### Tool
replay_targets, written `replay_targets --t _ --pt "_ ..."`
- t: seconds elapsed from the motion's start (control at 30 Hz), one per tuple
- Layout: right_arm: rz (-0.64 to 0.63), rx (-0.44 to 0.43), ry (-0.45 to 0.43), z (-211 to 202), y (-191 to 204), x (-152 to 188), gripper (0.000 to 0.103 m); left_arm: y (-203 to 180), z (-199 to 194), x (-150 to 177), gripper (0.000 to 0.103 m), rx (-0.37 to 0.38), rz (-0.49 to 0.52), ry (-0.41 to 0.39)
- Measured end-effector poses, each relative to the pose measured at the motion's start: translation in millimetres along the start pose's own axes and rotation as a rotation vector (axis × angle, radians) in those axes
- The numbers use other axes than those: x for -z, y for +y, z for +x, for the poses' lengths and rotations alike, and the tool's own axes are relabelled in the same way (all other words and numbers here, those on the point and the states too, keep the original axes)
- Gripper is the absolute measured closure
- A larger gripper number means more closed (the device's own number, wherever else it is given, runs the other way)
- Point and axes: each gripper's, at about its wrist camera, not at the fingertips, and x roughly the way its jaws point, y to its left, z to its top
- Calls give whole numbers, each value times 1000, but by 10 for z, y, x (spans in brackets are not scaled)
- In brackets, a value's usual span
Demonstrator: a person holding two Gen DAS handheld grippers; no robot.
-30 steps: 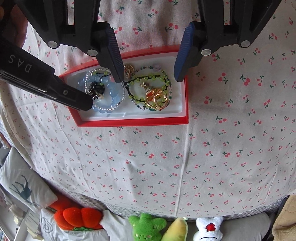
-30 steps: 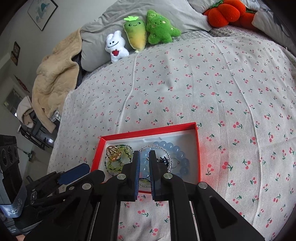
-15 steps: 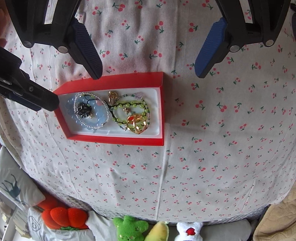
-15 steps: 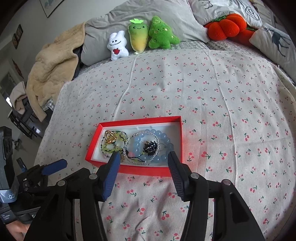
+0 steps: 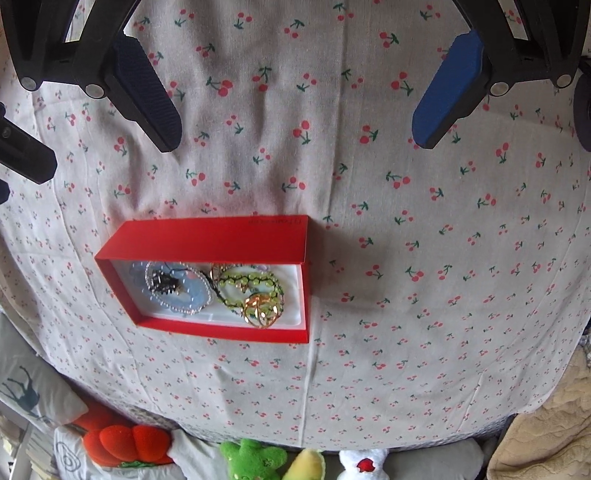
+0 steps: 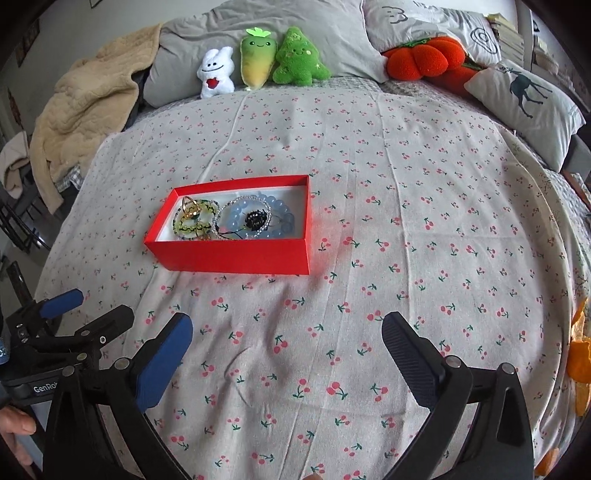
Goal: Organize jewelry
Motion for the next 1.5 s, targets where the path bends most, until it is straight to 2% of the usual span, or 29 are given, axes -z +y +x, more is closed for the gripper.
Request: replay_targets --t 0.17,0.43,1.5 --pt "-35 61 27 -6 71 177 0 -12 -32 185 1 -5 -14 14" --pt "-44 74 71 66 115 299 0 -36 -52 333 1 -28 -14 19" --pt "-24 85 74 101 72 252 0 -138 -78 267 1 -64 34 21"
